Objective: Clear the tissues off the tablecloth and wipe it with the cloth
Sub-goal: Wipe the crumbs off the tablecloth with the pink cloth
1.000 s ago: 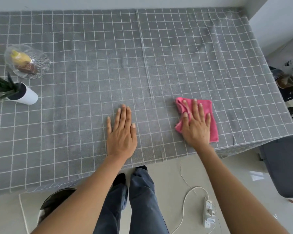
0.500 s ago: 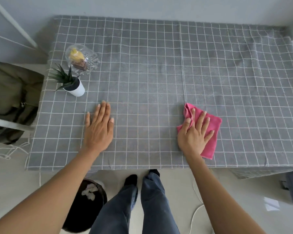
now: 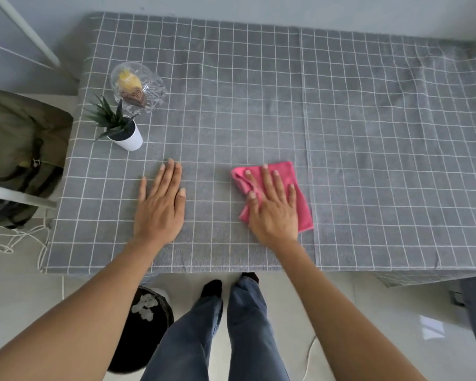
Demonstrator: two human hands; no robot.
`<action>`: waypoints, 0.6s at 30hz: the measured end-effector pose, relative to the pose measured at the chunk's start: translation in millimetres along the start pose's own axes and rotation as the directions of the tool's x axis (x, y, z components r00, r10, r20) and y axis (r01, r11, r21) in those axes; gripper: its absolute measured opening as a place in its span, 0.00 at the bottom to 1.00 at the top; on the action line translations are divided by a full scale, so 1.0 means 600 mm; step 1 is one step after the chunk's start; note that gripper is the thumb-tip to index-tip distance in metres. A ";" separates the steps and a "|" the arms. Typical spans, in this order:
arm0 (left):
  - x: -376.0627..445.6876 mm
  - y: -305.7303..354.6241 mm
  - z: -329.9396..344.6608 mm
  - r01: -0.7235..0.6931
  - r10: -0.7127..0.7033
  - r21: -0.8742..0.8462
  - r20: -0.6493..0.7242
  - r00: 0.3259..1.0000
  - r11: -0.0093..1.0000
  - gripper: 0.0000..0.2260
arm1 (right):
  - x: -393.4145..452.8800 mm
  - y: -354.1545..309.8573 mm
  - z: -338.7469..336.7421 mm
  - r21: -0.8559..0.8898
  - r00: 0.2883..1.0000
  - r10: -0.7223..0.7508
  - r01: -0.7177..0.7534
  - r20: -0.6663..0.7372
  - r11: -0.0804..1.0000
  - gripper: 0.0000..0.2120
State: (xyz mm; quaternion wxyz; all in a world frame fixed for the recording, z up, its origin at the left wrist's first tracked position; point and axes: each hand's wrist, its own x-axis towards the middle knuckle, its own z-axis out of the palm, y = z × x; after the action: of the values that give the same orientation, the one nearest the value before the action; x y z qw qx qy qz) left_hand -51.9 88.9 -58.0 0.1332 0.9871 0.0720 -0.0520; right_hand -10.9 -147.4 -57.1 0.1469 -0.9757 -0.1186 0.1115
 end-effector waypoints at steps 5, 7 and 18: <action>0.000 -0.001 -0.001 -0.010 0.010 -0.009 -0.012 1.000 1.000 0.25 | 0.009 0.108 -0.045 0.032 0.952 0.302 -0.300 -0.060 0.953 0.21; -0.001 -0.002 0.000 -0.006 0.006 -0.008 -0.014 1.000 1.000 0.25 | 0.011 0.110 -0.044 0.034 0.938 0.341 -0.339 -0.064 0.940 0.21; 0.000 -0.004 0.008 -0.004 0.004 0.007 -0.033 0.999 1.000 0.25 | 0.022 -0.117 0.028 0.020 0.996 0.080 -0.080 0.031 0.997 0.26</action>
State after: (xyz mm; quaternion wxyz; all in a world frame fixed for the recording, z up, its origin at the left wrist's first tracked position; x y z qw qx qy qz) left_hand -52.6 89.7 -63.0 0.1288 0.9884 0.0720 -0.0356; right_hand -16.7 -74.5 -53.1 0.1510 -0.9762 -0.0805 0.1333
